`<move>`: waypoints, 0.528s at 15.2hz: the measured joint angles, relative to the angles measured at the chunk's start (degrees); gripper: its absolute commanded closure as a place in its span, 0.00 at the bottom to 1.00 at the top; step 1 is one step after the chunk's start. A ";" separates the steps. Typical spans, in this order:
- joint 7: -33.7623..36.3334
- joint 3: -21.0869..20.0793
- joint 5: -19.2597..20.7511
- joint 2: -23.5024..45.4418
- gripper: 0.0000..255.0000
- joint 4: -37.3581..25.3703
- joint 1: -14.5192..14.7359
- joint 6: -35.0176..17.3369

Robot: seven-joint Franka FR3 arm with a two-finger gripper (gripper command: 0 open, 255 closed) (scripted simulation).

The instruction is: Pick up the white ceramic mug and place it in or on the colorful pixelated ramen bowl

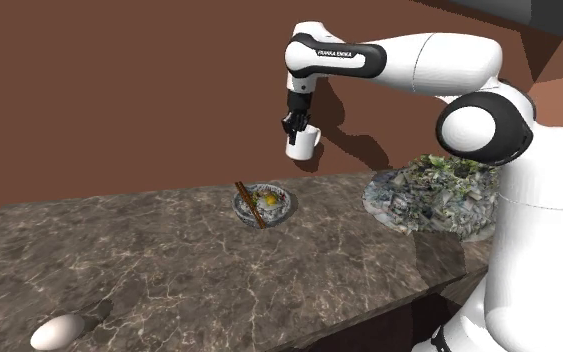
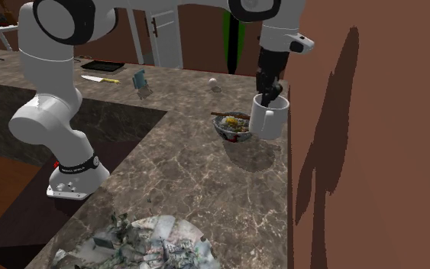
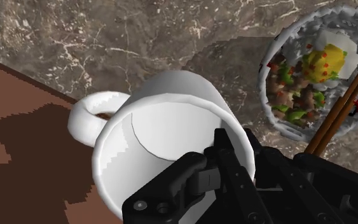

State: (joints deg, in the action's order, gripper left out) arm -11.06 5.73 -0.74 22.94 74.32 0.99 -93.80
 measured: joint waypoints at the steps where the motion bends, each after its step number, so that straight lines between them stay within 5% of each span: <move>1: 1.14 -0.31 0.17 -1.40 1.00 1.90 0.88 -0.47; 8: 9.28 -2.98 0.91 -7.15 1.00 9.11 6.52 -1.85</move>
State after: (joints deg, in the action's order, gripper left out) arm -1.78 2.75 0.17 15.79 83.43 7.52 -95.65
